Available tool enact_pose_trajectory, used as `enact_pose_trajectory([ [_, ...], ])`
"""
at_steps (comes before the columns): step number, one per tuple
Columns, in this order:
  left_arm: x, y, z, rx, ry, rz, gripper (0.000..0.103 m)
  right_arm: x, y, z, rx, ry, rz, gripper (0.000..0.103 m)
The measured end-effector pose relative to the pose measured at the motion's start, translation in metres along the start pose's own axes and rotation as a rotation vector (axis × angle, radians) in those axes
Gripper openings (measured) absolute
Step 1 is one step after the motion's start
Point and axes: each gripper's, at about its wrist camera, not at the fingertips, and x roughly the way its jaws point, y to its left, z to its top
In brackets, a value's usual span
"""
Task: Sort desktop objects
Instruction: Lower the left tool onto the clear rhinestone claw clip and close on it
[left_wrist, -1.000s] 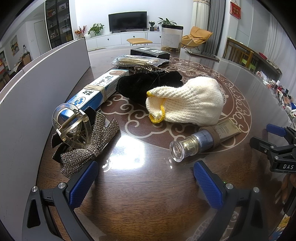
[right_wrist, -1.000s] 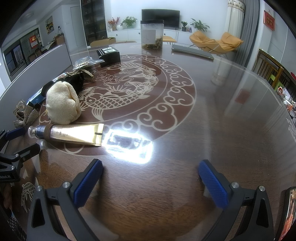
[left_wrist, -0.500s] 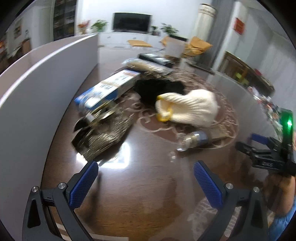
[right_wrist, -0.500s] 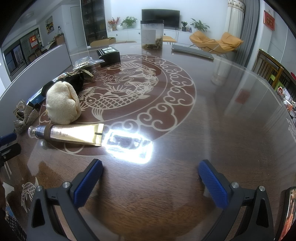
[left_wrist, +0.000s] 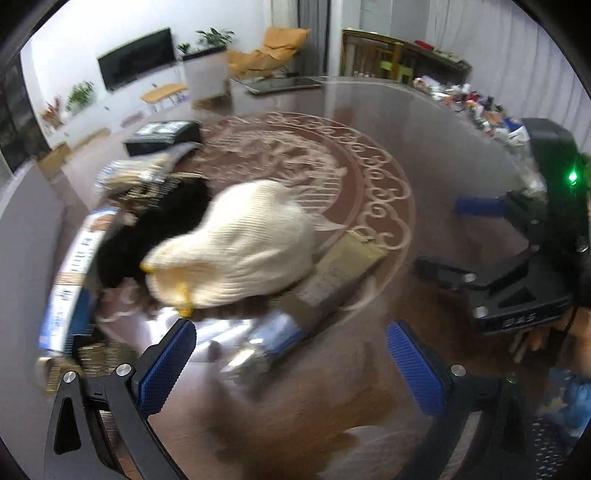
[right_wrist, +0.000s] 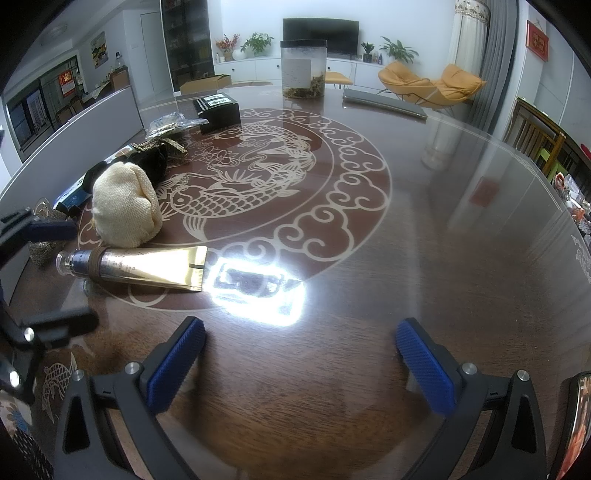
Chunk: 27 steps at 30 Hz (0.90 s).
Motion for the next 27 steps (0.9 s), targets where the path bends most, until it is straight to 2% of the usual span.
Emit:
enact_pose_trajectory([
  [2, 0.002, -0.005, 0.001, -0.006, 0.009, -0.091, 0.103, 0.000, 0.000, 0.000, 0.000, 0.000, 0.000, 0.103],
  [3, 0.002, -0.010, -0.003, -0.005, 0.017, -0.165, 0.103, 0.000, 0.000, 0.000, 0.000, 0.000, 0.000, 0.103],
  [6, -0.004, -0.013, -0.016, -0.010, 0.031, -0.277, 0.103, 0.000, -0.002, -0.001, 0.007, -0.002, 0.008, 0.103],
  [8, -0.012, -0.007, -0.023, -0.038, 0.023, -0.287, 0.103, 0.000, 0.000, -0.001, 0.003, 0.000, 0.002, 0.103],
  [11, -0.029, 0.011, -0.034, -0.095, -0.016, -0.186, 0.103, -0.001, 0.002, -0.001, 0.003, 0.000, 0.002, 0.103],
  [14, -0.051, 0.031, -0.044, -0.130, -0.061, -0.028, 0.103, -0.001, 0.002, -0.001, 0.003, 0.000, 0.003, 0.103],
  [15, -0.059, 0.038, -0.045, -0.129, -0.080, 0.052, 0.103, -0.001, 0.002, -0.001, 0.003, 0.000, 0.003, 0.103],
  [18, -0.071, 0.053, -0.042, -0.151, -0.116, 0.195, 0.103, -0.001, 0.002, -0.001, 0.003, 0.000, 0.003, 0.103],
  [20, -0.072, 0.065, -0.044, -0.182, -0.118, 0.263, 0.103, -0.001, 0.003, 0.000, 0.003, 0.000, 0.003, 0.103],
  [23, -0.063, 0.081, -0.046, -0.200, -0.095, 0.283, 0.103, -0.001, 0.002, 0.000, 0.003, 0.000, 0.003, 0.103],
  [27, -0.040, 0.082, -0.044, -0.181, -0.059, 0.329, 0.103, -0.001, 0.002, 0.000, 0.002, 0.000, 0.003, 0.103],
])
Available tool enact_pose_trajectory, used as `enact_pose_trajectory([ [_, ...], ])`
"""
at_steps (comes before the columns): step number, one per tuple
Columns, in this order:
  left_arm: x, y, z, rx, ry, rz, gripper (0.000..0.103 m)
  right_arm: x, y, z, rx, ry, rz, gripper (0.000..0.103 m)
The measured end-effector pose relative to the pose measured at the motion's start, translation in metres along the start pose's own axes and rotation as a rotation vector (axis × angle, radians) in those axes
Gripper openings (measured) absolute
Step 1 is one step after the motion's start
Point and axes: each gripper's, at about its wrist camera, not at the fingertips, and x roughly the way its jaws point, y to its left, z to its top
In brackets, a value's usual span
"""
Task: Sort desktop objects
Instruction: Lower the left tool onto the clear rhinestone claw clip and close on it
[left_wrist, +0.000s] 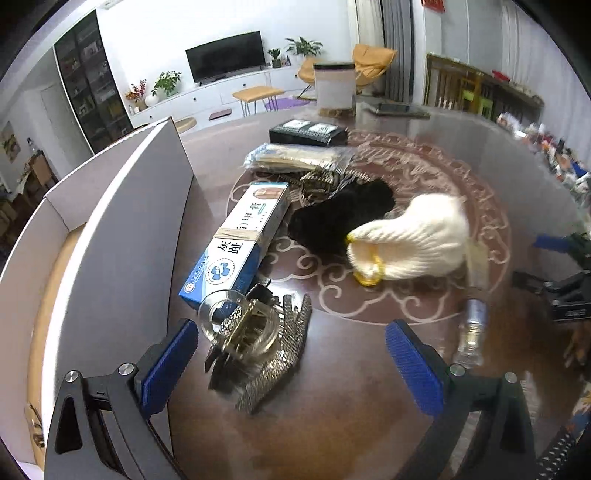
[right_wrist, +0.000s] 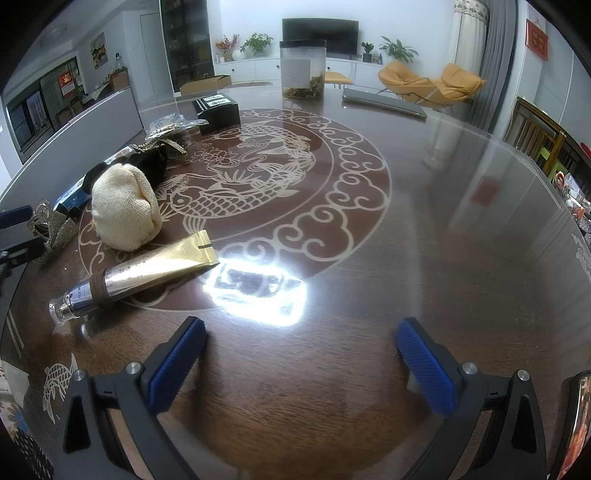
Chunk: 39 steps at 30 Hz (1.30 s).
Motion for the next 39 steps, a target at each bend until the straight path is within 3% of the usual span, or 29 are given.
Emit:
enact_pose_trajectory([
  [13, 0.035, 0.011, -0.007, -0.042, 0.093, -0.065, 0.103, 0.000, 0.000, 0.000, 0.000, 0.000, 0.000, 0.103],
  [17, 0.038, 0.013, -0.009, -0.082, 0.088, -0.088, 0.103, 0.000, 0.001, 0.001, 0.000, 0.000, 0.000, 0.103],
  [39, 0.036, 0.014, -0.009, -0.105, 0.055, -0.075, 0.103, 0.000, 0.000, 0.000, -0.001, 0.000, 0.001, 0.103],
])
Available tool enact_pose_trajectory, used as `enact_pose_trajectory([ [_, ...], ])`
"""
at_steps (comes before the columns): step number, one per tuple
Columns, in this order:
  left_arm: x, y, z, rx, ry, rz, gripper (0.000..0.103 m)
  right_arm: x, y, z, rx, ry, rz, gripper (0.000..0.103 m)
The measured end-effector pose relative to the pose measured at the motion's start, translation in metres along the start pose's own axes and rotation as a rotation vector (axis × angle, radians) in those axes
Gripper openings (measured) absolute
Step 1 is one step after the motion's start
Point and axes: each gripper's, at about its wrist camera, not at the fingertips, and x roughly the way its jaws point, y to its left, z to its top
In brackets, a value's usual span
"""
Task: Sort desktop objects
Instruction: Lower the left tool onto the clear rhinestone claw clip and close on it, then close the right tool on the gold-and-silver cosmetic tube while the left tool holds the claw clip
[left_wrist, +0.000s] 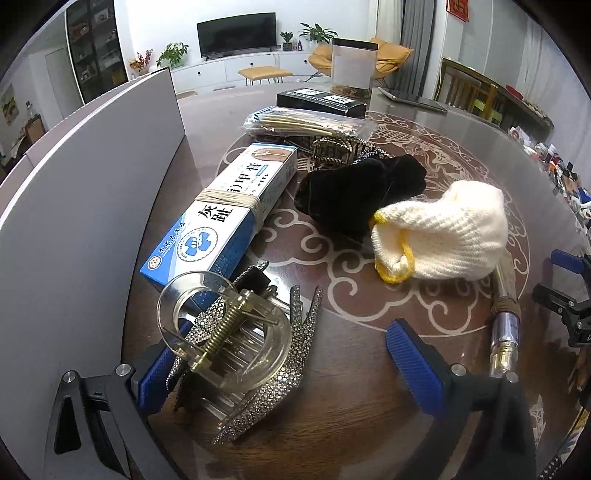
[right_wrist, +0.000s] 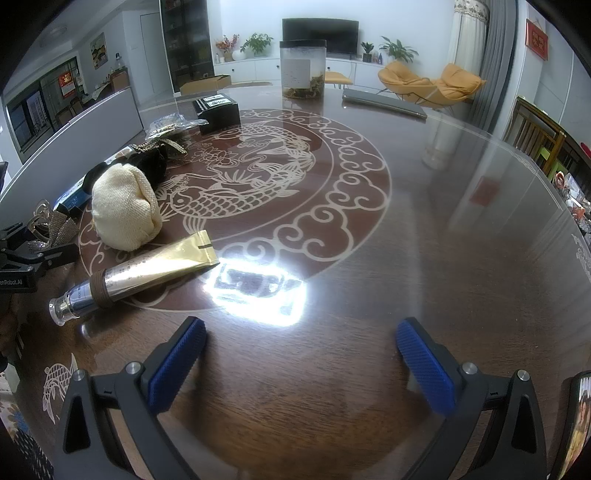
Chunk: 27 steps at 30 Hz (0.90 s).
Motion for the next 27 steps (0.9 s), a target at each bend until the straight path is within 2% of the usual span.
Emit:
enact_pose_trajectory([
  [2, -0.001, -0.001, -0.001, -0.008, 0.003, 0.006, 0.103, 0.000, 0.000, 0.000, 0.000, 0.000, 0.000, 0.103],
  [4, -0.005, -0.003, -0.005, -0.007, -0.016, 0.007, 0.097, 0.000, 0.000, 0.000, 0.000, 0.000, 0.000, 0.103],
  [6, -0.010, -0.007, -0.008, 0.004, -0.032, 0.001, 0.076, 0.000, 0.000, 0.000, 0.000, 0.000, 0.000, 0.103],
  [7, -0.013, -0.009, -0.009, 0.008, -0.038, 0.000, 0.068, 0.000, 0.000, 0.000, -0.001, 0.000, 0.001, 0.103],
  [8, -0.017, -0.012, -0.011, 0.011, -0.043, -0.002, 0.054, 0.000, 0.000, 0.000, -0.001, 0.000, 0.001, 0.103],
  [20, -0.035, -0.030, -0.038, -0.114, -0.047, 0.081, 0.054, 0.000, 0.000, 0.000, -0.002, 0.000, 0.001, 0.103],
  [22, -0.034, -0.029, -0.039, -0.112, -0.050, 0.087, 0.060, 0.000, 0.000, 0.000, -0.002, 0.000, 0.001, 0.103],
  [24, -0.032, -0.023, -0.038, -0.115, -0.042, 0.089, 0.069, 0.000, 0.000, 0.000, -0.002, 0.000, 0.001, 0.103],
  [27, -0.032, -0.018, -0.037, -0.105, -0.037, 0.074, 0.071, 0.000, 0.000, -0.001, -0.002, 0.000, 0.001, 0.103],
])
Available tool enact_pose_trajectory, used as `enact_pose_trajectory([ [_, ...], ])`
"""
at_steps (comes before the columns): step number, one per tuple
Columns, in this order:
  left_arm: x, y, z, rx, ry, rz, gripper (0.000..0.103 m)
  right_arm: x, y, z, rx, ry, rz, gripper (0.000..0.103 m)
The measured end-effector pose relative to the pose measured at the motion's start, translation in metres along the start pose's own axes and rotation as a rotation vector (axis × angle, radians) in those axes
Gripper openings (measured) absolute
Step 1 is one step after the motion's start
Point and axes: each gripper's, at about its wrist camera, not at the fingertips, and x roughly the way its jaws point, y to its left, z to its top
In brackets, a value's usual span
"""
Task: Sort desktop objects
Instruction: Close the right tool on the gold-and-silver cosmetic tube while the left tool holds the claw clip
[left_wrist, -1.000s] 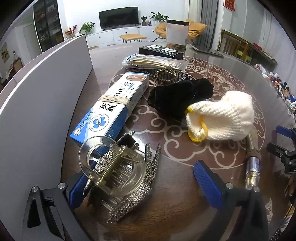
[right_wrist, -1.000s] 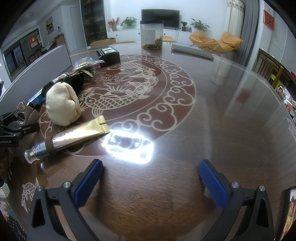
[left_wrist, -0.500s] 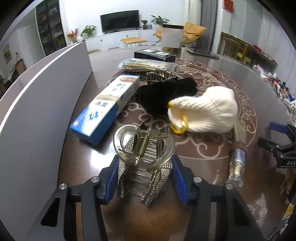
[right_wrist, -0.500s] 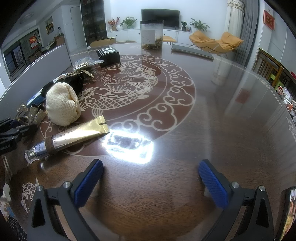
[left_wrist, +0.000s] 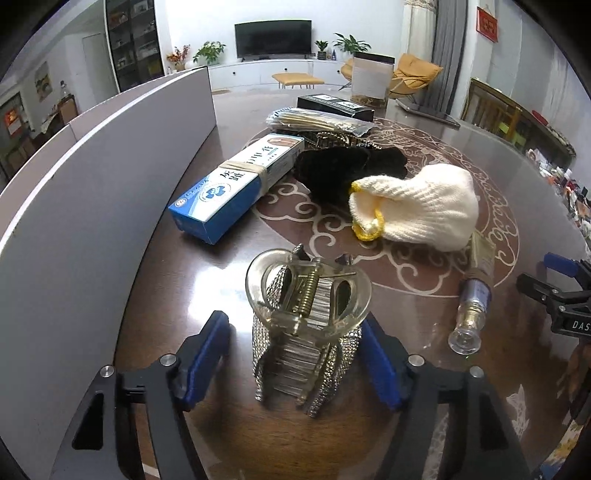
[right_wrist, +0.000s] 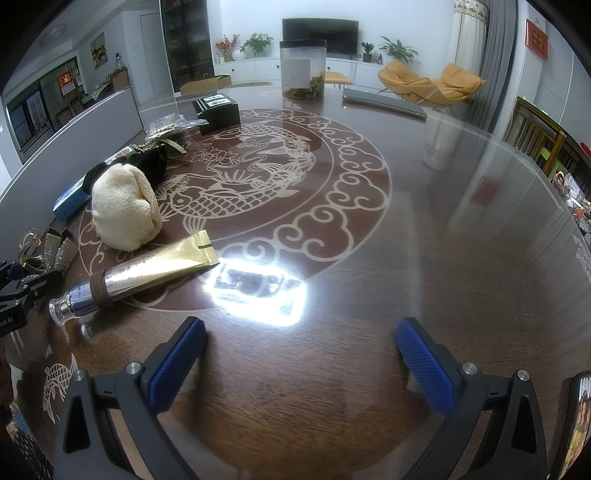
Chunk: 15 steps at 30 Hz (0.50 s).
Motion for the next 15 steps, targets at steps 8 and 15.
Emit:
enact_pose_trajectory([
  [8, 0.0056, 0.0070, -0.0005, 0.009, -0.028, -0.015, 0.089, 0.0000, 0.0000, -0.0001, -0.001, 0.000, 0.000, 0.103],
  [15, 0.0083, 0.0028, 0.0007, 0.031, -0.012, -0.028, 0.100, -0.0098, 0.0039, 0.0009, 0.140, -0.020, 0.106, 0.103],
])
